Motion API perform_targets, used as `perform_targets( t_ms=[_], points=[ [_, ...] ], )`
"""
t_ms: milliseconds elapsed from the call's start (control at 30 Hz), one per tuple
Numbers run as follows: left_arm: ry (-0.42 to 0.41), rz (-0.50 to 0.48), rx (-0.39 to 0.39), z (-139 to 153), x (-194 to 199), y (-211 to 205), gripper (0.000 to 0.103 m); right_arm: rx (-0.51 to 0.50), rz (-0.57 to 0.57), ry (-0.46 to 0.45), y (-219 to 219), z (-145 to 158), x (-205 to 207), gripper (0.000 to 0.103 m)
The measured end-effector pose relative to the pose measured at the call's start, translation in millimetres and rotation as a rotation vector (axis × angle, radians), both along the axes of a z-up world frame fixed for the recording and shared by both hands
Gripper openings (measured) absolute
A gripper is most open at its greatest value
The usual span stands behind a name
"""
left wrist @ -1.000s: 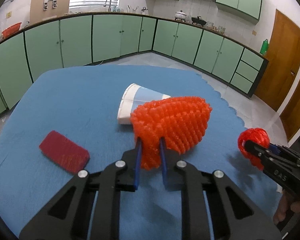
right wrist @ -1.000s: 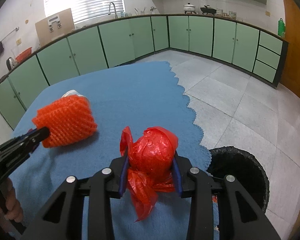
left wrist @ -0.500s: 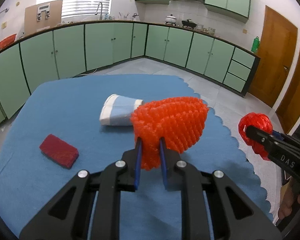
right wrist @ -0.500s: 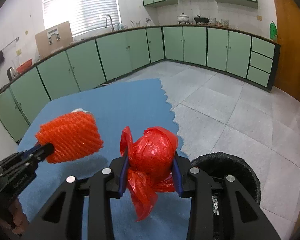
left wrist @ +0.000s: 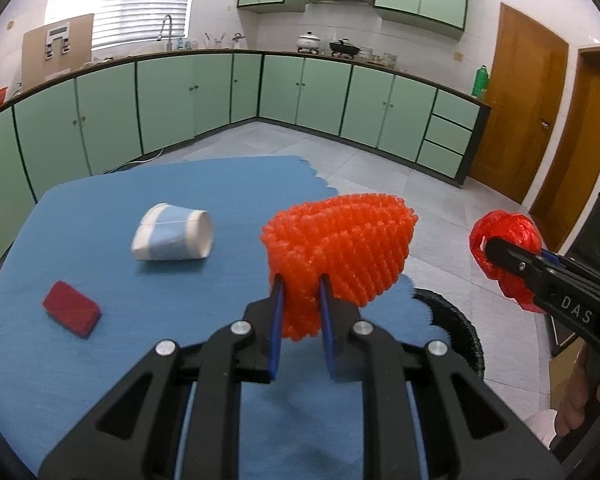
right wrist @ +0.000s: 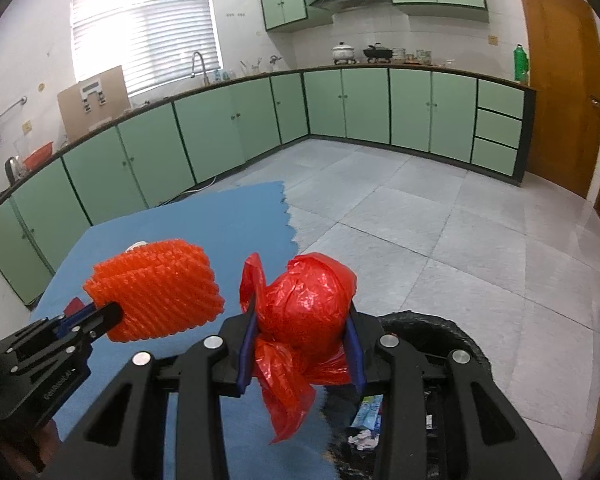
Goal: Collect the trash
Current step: 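Carry the red bag and orange foam net over the black bin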
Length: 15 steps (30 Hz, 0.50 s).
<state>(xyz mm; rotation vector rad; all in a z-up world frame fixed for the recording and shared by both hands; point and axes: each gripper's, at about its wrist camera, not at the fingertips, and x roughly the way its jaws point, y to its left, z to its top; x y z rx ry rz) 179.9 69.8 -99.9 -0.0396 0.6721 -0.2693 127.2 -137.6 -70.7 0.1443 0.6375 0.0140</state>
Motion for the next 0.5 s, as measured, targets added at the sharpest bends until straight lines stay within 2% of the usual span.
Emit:
perform_targets(
  t_ms=[500],
  points=[
    [-0.008,-0.161,-0.013,1,-4,-92,0.016,-0.019,-0.143,-0.007,-81,6,-34,0.037]
  ],
)
